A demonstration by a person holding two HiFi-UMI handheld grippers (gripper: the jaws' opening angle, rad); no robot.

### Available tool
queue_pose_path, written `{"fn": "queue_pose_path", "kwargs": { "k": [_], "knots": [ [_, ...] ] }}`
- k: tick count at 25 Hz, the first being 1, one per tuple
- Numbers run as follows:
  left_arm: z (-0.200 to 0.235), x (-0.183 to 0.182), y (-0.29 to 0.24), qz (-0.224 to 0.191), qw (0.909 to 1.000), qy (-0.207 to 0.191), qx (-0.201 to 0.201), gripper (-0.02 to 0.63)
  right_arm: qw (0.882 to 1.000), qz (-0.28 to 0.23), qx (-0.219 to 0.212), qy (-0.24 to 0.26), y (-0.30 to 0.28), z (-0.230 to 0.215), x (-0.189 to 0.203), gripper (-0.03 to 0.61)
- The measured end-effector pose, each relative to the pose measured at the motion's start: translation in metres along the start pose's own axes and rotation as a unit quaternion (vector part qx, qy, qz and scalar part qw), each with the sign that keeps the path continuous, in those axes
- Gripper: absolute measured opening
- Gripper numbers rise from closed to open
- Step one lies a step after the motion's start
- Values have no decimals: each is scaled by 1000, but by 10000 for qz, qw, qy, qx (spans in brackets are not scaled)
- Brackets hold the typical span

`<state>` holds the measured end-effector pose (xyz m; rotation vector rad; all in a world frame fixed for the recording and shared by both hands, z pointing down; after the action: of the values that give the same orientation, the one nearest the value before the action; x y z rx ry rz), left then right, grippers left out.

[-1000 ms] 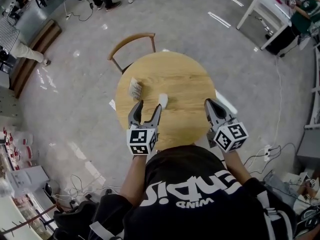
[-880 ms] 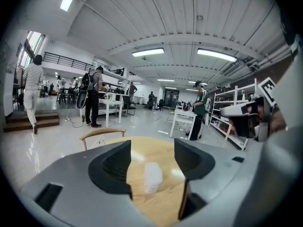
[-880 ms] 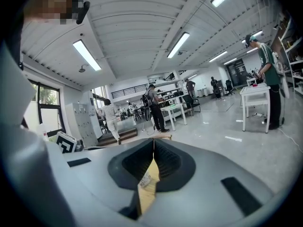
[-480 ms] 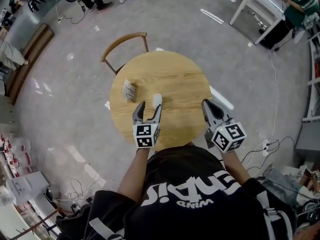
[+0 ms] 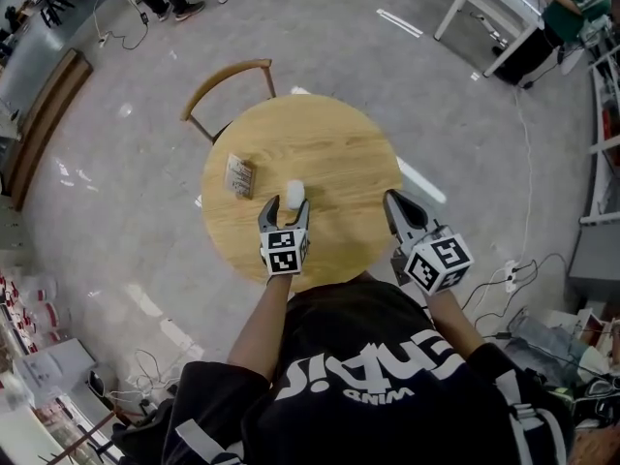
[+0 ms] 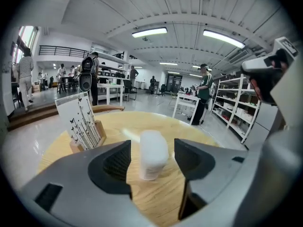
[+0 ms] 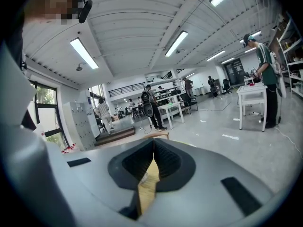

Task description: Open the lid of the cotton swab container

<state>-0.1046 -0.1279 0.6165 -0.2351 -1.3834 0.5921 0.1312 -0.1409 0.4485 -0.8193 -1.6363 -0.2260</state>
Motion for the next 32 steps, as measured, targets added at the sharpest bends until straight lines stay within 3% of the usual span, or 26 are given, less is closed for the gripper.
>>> {"fn": "queue_pose_path", "kwargs": {
  "k": [15, 19, 32],
  "knots": [
    [9, 35, -48, 590, 9981, -126, -92, 281, 9998, 48, 197, -50, -1, -17, -2, 2],
    [9, 49, -60, 603, 9979, -156, -202, 281, 9996, 75, 248, -63, -1, -21, -2, 2],
    [10, 45, -67, 550, 9975, -167, -403, 261, 9994, 176, 278, -91, -5, -26, 0, 3]
  ]
}}
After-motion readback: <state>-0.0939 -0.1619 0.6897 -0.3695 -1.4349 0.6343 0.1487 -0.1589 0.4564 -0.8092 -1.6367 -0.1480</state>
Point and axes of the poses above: the fingertips, and each gripper's own axes: y backward along the fingers, z to its left, x out of its underside, the point moved 6 cm from there along y, backward along the fingers, and after that the axes turned 3 degrees about x, right-handed, at the moved point
